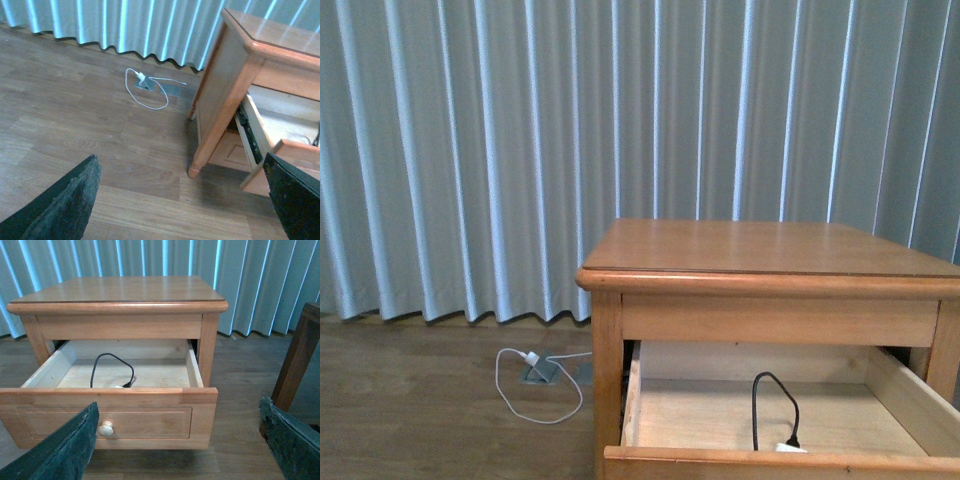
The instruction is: Put charger into drawer
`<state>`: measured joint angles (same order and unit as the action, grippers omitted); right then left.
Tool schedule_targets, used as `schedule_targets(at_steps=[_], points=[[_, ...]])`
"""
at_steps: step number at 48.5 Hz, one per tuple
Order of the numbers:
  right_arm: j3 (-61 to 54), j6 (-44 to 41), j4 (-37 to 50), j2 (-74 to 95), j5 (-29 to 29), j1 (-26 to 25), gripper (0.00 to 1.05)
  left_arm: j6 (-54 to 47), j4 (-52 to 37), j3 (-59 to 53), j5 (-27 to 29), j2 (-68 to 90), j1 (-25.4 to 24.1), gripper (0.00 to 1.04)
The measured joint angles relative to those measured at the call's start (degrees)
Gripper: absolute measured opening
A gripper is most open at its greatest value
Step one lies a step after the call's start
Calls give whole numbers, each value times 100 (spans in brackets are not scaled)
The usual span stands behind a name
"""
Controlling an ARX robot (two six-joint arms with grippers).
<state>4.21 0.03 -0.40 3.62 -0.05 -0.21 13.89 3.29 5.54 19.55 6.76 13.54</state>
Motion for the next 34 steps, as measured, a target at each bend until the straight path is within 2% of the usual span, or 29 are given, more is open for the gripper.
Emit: schedule_targets(at_steps=[12, 14, 16, 19, 21, 23, 27, 34], points=[[0, 0, 0, 0, 0, 0, 96, 96, 0, -2, -7, -46, -70, 99], [0, 0, 0, 0, 0, 0, 96, -37, -61, -33, -170, -83, -136, 96], [0, 0, 0, 0, 0, 0, 96, -321, -234, -116, -651, -177, -289, 89], [0, 0, 0, 0, 0, 0, 96, -763, -260, -168, -1515, -315, -774, 78], [0, 0, 0, 0, 0, 0, 96, -944, -260, -190, -1810, -352, -1073, 71], [0, 0, 0, 0, 0, 0, 96, -1075, -260, -225, -1836, -380, -1268, 62], [0, 0, 0, 0, -2, 0, 96, -1241, -262, -291, -1939, -431, -1318, 41], [0, 0, 0, 0, 0, 0, 96, -1311, -306, -420, -1941, -643, -1333, 14]])
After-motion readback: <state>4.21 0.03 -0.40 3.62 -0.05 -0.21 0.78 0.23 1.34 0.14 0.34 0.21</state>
